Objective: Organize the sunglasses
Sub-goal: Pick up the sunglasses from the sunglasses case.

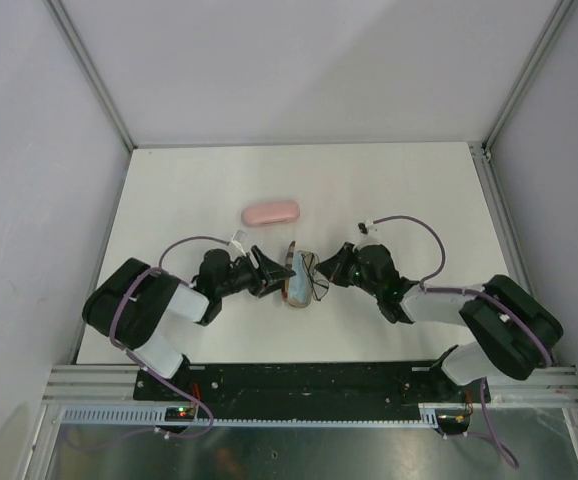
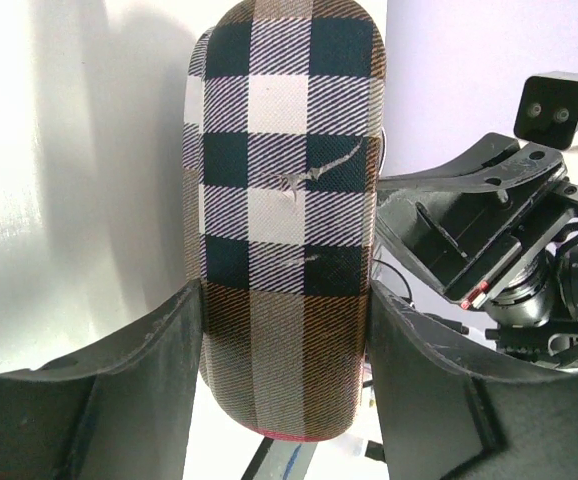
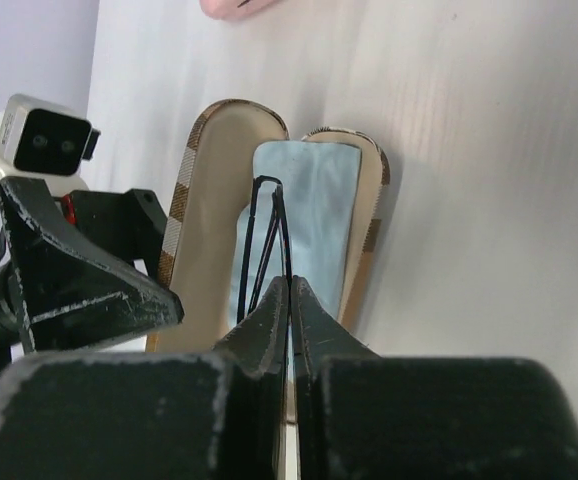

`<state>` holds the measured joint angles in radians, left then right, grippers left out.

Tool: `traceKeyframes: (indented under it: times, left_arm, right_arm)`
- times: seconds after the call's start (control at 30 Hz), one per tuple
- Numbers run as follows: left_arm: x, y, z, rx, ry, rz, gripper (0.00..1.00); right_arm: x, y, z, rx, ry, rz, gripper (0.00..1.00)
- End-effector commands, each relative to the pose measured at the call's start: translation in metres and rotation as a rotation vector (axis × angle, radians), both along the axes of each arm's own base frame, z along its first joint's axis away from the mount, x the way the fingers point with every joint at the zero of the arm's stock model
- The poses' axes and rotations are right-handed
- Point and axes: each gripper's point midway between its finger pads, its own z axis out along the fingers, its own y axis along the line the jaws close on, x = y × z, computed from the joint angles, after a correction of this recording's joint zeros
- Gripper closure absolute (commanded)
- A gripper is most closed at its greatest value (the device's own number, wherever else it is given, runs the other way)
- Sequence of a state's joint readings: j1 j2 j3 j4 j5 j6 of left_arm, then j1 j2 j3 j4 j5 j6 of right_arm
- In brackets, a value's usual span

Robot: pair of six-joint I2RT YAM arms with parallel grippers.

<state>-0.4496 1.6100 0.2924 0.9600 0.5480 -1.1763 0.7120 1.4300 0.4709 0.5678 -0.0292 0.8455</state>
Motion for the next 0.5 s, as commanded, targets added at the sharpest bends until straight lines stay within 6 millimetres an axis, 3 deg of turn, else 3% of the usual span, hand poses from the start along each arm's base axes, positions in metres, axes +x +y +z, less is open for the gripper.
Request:
traceKeyframes:
  times: [0.0, 0.4, 0.47]
  left_arm:
    - [0.012, -0.006, 0.024, -0.045, -0.063, 0.045, 0.43]
    - [0.010, -0.016, 0.020, -0.062, -0.030, 0.035, 0.43]
    - [0.010, -0.016, 0.020, -0.064, -0.029, 0.033, 0.43]
  right_arm:
    - [0.019, 0.012, 0.010, 0.090, -0.068, -0.099, 1.00]
    - [0.025, 0.029, -0.012, 0.095, -0.134, -0.211, 1.00]
    - [0.024, 0.029, -0.016, 0.079, -0.133, -0.217, 0.94]
